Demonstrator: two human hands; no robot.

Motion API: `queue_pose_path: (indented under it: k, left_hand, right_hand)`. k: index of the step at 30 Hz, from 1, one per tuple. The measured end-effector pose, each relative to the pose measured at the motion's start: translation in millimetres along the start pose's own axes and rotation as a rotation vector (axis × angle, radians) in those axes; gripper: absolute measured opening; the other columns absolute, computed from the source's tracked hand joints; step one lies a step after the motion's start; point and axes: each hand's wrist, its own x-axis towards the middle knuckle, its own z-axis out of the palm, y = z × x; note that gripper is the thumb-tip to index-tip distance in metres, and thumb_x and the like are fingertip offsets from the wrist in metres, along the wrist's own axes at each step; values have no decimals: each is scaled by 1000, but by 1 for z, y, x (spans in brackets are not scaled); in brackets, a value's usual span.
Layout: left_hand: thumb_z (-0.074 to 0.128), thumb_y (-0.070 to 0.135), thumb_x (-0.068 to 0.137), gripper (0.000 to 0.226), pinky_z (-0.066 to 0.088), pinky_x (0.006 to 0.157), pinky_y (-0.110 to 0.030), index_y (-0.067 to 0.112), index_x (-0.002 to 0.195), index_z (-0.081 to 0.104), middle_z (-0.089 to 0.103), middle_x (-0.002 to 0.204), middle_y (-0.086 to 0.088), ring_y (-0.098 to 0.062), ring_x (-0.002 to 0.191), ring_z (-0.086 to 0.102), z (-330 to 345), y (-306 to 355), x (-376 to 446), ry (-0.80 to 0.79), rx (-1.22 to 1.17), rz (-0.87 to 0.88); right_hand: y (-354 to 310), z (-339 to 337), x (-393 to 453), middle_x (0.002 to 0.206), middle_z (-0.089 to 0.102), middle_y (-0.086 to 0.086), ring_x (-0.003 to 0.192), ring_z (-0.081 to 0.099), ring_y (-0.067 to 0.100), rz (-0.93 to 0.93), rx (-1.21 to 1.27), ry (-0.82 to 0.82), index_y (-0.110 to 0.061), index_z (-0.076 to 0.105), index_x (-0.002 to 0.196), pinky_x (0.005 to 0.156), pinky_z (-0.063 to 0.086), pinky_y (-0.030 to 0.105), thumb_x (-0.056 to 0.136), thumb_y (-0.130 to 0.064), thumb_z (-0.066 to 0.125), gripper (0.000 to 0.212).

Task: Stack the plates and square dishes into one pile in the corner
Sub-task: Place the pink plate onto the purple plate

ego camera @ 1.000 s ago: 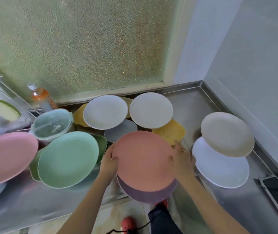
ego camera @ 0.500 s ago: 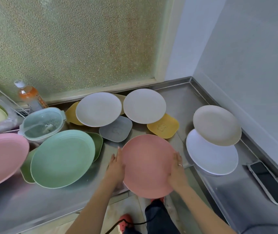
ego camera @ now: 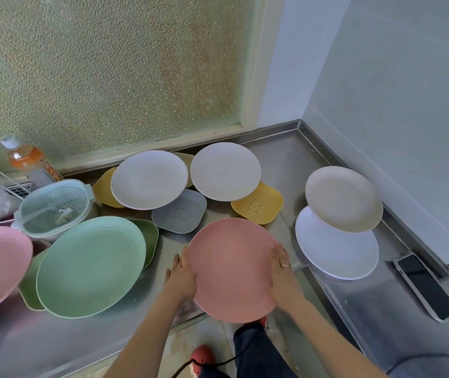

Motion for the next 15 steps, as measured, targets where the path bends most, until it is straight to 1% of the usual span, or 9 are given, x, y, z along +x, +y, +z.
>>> queue_pose_path:
  k: [2,3,5,6,8,10,12,13,15]
  left_hand:
    - [29,7,94,68,2,119,-49,16,147,-12,3,158,-16,-30,147,-3,1,-3,3,-17,-31,-9]
    - [30,7,93,67,5,119,-50,18,147,-8,6,157,-16,-33,146,3,3,-5,5,-14,-56,-9]
    - [32,10,92,64,16,116,-54,25,145,0,15,154,-14,-37,140,18,4,-5,3,-1,-117,-11]
    - [32,10,91,63,18,115,-54,25,144,2,17,153,-13,-38,139,20,4,-4,2,3,-129,-7]
    - [32,7,91,66,10,118,-53,19,146,-2,12,155,-16,-36,144,9,1,-2,0,-11,-77,0]
    - [29,7,93,68,0,119,-49,15,147,-12,0,158,-15,-30,146,-9,-3,0,0,-41,-15,-15]
    - [28,9,93,68,-1,118,-48,16,147,-13,-2,158,-14,-29,146,-12,-4,0,0,-45,-21,-17]
    - [29,9,92,67,2,119,-49,17,147,-9,2,158,-15,-30,146,-7,-3,-2,2,-47,-57,-10]
    - [33,11,90,61,21,115,-51,21,145,7,24,151,-16,-34,140,22,-5,-3,1,-41,-207,2]
  right_hand:
    - [1,-2,2,157,-15,3,144,-8,18,-11,-18,-6,-16,-19,145,114,16,36,95,-9,37,75]
    - [0,-3,2,157,-14,3,145,-4,18,-11,-11,-4,-16,-18,146,113,19,37,95,-10,36,74]
    - [0,-7,3,158,-10,0,143,14,20,0,20,-4,-16,-12,148,107,33,39,93,-10,34,72]
    - [1,-9,4,157,-10,-2,140,25,20,1,26,-5,-16,-10,148,100,40,40,92,-10,33,71]
    - [3,-12,5,157,-10,-3,133,36,20,1,15,-16,-15,-10,149,92,44,38,91,-10,31,71]
    - [4,-12,5,158,-6,-3,134,36,22,0,23,-11,-15,-10,149,94,43,38,91,-11,30,70]
    - [5,-12,4,157,-2,-6,128,43,25,-10,68,-8,-16,-10,148,90,44,37,91,-10,31,71]
    - [6,-13,3,156,1,-7,126,46,26,-16,115,3,-17,-10,149,89,44,36,92,-9,32,71]
    - [9,-11,1,157,5,-4,135,34,24,-18,208,55,-18,-6,149,100,38,36,93,-10,35,69]
